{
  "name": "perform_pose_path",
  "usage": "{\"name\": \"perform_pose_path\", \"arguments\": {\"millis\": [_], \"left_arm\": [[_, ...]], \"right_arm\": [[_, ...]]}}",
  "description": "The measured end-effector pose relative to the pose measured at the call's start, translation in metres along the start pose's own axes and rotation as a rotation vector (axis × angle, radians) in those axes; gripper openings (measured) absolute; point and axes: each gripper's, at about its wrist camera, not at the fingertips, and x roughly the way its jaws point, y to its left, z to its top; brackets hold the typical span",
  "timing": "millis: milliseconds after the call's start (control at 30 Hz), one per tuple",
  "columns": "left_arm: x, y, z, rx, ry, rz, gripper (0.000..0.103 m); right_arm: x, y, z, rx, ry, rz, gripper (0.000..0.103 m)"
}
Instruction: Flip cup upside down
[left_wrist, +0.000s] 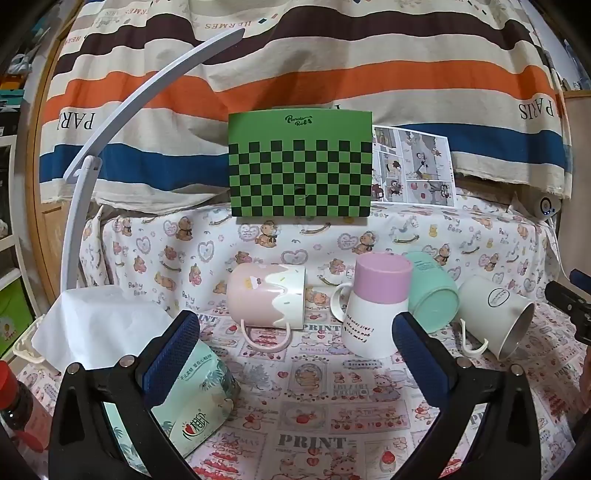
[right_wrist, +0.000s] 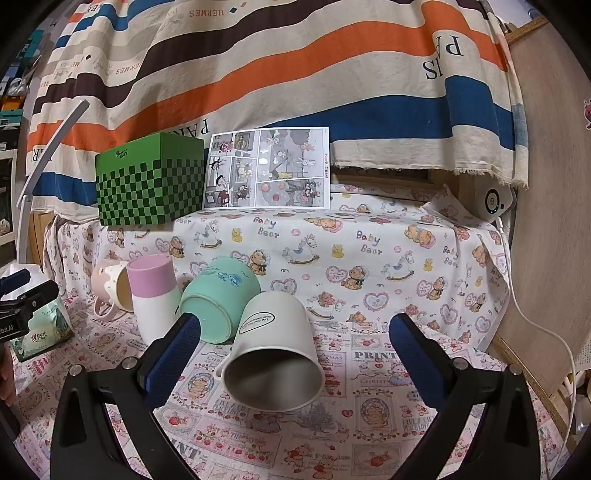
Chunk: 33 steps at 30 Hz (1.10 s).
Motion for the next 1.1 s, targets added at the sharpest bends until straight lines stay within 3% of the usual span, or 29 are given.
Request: {"name": "perform_pose_path", "arguments": {"millis": [1100], "left_arm": [[-0.0001, 0.0000, 0.0000, 0.007, -0.005, 0.004, 0.103]], "right_arm": [[0.0010, -0.0002, -0.0005, -0.001, 0.003, 0.000, 0.103]]}}
